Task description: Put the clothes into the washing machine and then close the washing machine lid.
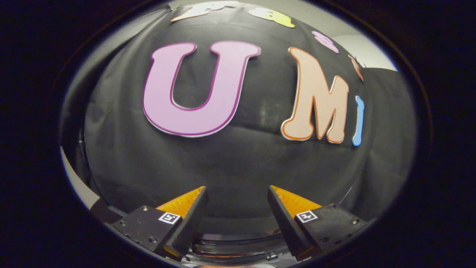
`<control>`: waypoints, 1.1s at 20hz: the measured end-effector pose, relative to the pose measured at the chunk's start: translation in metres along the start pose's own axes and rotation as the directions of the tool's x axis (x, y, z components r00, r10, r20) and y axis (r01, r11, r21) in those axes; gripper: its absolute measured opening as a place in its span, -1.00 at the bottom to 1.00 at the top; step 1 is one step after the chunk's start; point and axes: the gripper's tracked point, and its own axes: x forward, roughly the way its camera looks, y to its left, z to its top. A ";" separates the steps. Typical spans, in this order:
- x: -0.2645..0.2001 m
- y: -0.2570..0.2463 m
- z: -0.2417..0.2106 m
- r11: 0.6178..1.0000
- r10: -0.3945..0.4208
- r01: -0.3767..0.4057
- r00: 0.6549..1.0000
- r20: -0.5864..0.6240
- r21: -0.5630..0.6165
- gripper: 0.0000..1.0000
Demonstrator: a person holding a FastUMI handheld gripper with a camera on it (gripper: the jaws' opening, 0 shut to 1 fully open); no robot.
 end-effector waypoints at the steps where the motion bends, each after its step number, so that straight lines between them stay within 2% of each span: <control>1: -0.001 0.002 -0.004 0.996 0.023 -0.022 1.000 -0.004 0.081 0.95; 2: 0.002 0.002 -0.012 0.990 0.034 -0.029 0.999 -0.033 0.141 0.96; 3: 0.002 0.010 -0.024 0.959 0.078 -0.051 0.993 -0.090 0.278 0.98; 4: 0.000 0.013 -0.018 0.977 0.085 -0.082 0.996 -0.007 0.198 1.00; 6: -0.009 0.013 -0.028 0.967 0.108 -0.098 0.994 -0.033 0.236 1.00; 7: -0.001 0.004 -0.014 0.968 0.118 -0.114 0.993 -0.007 0.222 1.00; 9: -0.004 0.000 -0.015 0.979 0.121 -0.119 0.993 0.002 0.167 1.00; 10: -0.005 -0.001 -0.015 0.971 0.110 -0.108 0.994 0.004 0.213 1.00; 12: -0.009 -0.004 -0.017 0.978 0.093 -0.096 0.995 0.025 0.187 1.00; 18: -0.018 -0.005 -0.013 0.978 0.041 -0.051 0.998 0.054 0.204 1.00; 22: -0.019 -0.005 -0.011 0.976 0.042 -0.061 0.995 0.095 0.208 1.00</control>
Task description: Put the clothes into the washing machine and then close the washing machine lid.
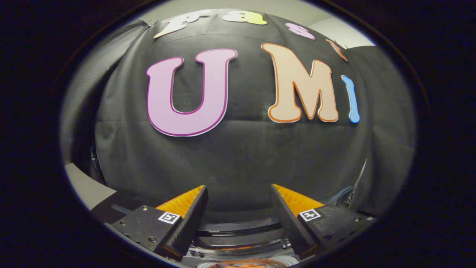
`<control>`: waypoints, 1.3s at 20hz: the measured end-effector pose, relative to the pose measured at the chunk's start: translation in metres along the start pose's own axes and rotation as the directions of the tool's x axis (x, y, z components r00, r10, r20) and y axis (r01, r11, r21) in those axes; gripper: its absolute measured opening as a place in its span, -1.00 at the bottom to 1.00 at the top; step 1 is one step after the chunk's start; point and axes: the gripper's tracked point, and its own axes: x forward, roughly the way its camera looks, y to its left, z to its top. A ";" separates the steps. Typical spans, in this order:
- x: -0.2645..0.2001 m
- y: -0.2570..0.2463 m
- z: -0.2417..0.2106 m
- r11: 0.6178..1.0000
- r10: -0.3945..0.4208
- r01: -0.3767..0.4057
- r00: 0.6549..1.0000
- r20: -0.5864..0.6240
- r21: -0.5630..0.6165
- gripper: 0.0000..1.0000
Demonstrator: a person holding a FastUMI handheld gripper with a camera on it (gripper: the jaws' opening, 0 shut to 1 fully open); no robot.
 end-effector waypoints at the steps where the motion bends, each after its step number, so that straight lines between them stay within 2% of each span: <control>1: 0.000 0.000 -0.001 1.000 0.000 0.000 1.000 -0.002 0.006 1.00; 14: -0.002 0.001 0.003 1.000 0.016 -0.016 1.000 0.022 0.004 1.00; 26: -0.006 -0.002 0.009 1.000 -0.017 0.017 0.998 0.066 0.008 1.00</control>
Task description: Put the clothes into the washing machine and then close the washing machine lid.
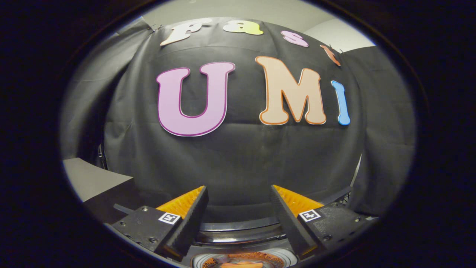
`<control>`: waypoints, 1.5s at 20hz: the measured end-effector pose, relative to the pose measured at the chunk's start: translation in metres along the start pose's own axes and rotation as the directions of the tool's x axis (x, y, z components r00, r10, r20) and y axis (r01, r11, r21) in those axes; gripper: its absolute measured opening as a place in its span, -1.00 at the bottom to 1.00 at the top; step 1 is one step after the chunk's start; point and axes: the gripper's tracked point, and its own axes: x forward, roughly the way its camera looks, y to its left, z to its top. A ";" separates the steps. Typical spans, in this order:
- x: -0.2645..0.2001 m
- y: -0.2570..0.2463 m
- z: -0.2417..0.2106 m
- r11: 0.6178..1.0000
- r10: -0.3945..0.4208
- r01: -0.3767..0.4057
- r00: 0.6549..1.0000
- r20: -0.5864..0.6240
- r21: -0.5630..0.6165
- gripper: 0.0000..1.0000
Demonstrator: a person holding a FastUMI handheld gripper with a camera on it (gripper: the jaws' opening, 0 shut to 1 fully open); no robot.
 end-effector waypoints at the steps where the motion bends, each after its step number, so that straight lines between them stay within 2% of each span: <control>1: -0.001 0.000 0.001 1.000 0.001 -0.001 1.000 0.009 0.001 1.00; 24: -0.006 0.000 0.005 1.000 0.000 -0.002 0.996 0.091 0.021 0.98; 28: -0.004 0.005 -0.001 1.000 0.000 -0.001 0.998 0.061 0.016 0.96; 30: -0.001 0.004 -0.011 1.000 -0.009 0.009 1.000 -0.012 0.017 0.93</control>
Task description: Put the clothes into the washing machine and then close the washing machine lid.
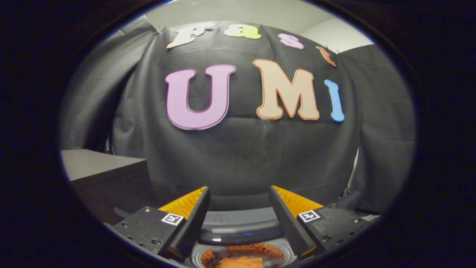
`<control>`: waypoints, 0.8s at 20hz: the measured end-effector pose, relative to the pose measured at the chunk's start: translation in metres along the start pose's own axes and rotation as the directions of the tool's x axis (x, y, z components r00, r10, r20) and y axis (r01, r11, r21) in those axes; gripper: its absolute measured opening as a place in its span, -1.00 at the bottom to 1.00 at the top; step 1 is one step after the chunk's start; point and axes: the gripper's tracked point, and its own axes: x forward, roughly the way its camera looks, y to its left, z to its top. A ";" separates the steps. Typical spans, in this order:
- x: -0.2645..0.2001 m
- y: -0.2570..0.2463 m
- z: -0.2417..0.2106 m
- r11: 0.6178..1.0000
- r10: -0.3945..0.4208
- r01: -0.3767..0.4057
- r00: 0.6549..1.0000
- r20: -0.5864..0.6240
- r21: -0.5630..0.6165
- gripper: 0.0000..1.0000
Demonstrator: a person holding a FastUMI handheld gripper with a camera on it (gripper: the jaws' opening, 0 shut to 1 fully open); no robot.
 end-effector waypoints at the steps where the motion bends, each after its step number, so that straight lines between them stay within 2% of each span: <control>1: -0.003 -0.003 -0.005 1.000 -0.011 0.010 1.000 -0.029 -0.014 0.93; 5: -0.028 0.000 -0.017 0.998 0.005 -0.007 1.000 -0.025 -0.067 0.95; 9: -0.032 0.003 -0.010 0.998 0.029 -0.030 0.999 -0.031 -0.054 0.94; 16: -0.070 0.003 -0.017 0.999 0.024 -0.026 0.999 -0.048 -0.028 0.93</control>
